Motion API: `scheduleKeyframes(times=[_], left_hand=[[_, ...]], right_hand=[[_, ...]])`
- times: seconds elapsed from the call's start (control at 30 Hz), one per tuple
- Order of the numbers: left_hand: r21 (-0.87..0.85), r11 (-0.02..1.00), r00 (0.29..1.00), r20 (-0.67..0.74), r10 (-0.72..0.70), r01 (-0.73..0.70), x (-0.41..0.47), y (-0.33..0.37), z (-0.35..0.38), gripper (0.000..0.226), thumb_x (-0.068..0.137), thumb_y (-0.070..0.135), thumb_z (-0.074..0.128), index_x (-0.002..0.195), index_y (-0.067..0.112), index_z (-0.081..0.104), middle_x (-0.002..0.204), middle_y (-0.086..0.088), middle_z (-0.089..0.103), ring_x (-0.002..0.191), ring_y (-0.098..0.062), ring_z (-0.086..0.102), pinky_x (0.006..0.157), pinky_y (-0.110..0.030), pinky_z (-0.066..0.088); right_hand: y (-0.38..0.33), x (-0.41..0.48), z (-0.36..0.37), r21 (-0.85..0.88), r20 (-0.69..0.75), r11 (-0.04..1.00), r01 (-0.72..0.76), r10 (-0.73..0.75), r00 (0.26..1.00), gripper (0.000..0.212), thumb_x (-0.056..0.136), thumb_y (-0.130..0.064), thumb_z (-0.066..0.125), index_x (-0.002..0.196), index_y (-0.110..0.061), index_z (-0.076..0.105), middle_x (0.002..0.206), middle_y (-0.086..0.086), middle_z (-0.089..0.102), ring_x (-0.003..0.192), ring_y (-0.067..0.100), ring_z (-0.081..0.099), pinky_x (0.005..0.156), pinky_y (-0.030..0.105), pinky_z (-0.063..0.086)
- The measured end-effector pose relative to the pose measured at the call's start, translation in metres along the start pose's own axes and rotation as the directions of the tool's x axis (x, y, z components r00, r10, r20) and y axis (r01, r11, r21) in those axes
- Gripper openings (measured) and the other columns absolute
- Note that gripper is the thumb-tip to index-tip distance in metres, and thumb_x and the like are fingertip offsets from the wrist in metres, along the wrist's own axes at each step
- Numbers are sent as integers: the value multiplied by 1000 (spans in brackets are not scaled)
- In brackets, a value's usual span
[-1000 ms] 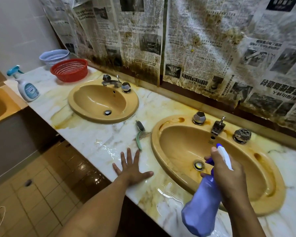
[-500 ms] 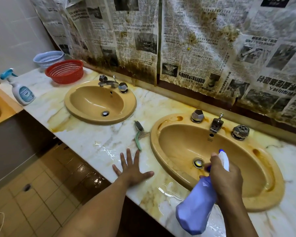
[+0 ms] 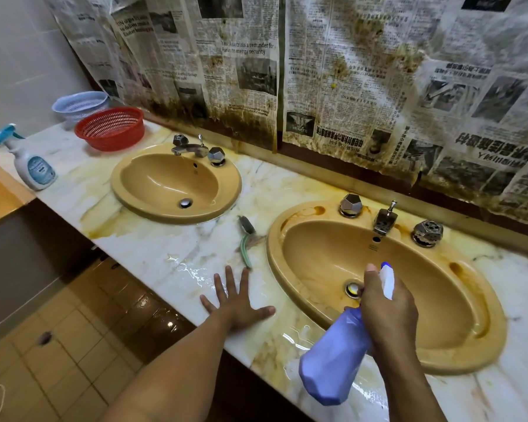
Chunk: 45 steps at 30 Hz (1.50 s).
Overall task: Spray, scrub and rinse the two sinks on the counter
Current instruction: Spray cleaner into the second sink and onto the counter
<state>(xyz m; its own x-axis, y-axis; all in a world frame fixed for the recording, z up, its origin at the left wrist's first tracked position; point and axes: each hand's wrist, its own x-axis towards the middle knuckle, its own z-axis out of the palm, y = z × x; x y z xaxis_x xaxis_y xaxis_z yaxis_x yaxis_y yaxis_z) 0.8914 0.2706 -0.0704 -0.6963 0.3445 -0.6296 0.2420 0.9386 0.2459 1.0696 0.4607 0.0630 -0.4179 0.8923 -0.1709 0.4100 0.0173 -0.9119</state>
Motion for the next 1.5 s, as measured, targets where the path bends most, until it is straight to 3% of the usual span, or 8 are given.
scheduleKeyframes(times=[0.37, 0.53, 0.7, 0.93, 1.07, 1.23, 1.43, 1.5], left_hand=[[-1, 1000, 1000, 23, 2, -2, -3, 1, -4, 125, 75, 93, 51, 152, 44, -35, 148, 3, -59, 142, -33, -48, 110, -76, -15], [-3, 1000, 1000, 24, 5, -5, -4, 2, -4, 125, 75, 92, 51, 152, 44, -34, 149, 3, -58, 143, -33, -48, 110, -76, -15], [-8, 1000, 1000, 21, 2, -1, -4, 1, -4, 126, 74, 93, 51, 152, 44, -35, 149, 4, -58, 143, -32, -48, 110, -76, -15], [-11, 1000, 1000, 20, 5, -5, -5, 2, -4, 126, 75, 93, 51, 153, 43, -35, 149, 3, -58, 143, -33, -48, 110, -76, -15], [-9, 1000, 1000, 19, 5, -5, -5, 2, -4, 126, 75, 93, 50, 152, 43, -35, 149, 3, -58, 143, -33, -48, 110, -76, -15], [-2, 1000, 1000, 24, 1, 0, -3, 1, -4, 126, 74, 94, 50, 152, 43, -36, 149, 3, -58, 143, -33, -48, 110, -77, -15], [3, 1000, 999, 44, 10, -10, -4, 0, -6, 124, 77, 92, 51, 151, 44, -37, 148, 2, -59, 142, -34, -49, 110, -76, -14], [10, 1000, 999, 50, 13, -14, -3, 0, -6, 124, 77, 91, 51, 150, 44, -37, 147, 2, -60, 141, -34, -49, 110, -76, -14]], right_hand=[[-6, 4, 12, 6, -30, 1000, -28, 28, 999, 49, 106, -47, 45, 79, -13, 67, 73, 2, 72, 79, 22, 65, 78, 38, 50], [-2, 8, 19, 70, -25, 987, -141, 143, 989, 42, 101, -40, 49, 69, -15, 62, 57, 4, 69, 65, 31, 71, 80, 55, 61], [-2, 11, 18, 7, -5, 999, -40, 40, 999, 49, 102, -52, 48, 84, -11, 67, 80, 6, 71, 82, 27, 64, 71, 36, 47], [-5, 13, 20, -71, -17, 998, -1, -1, 1000, 47, 107, -48, 42, 91, -10, 65, 88, 8, 68, 87, 32, 58, 76, 34, 37], [-4, 13, 25, -94, -42, 995, -32, 28, 999, 49, 105, -46, 41, 85, -9, 67, 85, 11, 70, 86, 35, 60, 79, 38, 45], [-5, 10, 30, -100, -65, 985, -137, 131, 989, 57, 84, -47, 28, 78, -7, 68, 78, 12, 71, 82, 37, 63, 86, 47, 54], [-13, 11, 29, -65, -46, 996, -57, 54, 998, 48, 105, -50, 43, 97, -6, 62, 92, 11, 66, 93, 35, 58, 81, 38, 43], [-13, 12, 31, -78, -57, 997, -29, 24, 998, 48, 103, -48, 41, 92, -8, 65, 89, 11, 69, 92, 37, 61, 85, 42, 49]])
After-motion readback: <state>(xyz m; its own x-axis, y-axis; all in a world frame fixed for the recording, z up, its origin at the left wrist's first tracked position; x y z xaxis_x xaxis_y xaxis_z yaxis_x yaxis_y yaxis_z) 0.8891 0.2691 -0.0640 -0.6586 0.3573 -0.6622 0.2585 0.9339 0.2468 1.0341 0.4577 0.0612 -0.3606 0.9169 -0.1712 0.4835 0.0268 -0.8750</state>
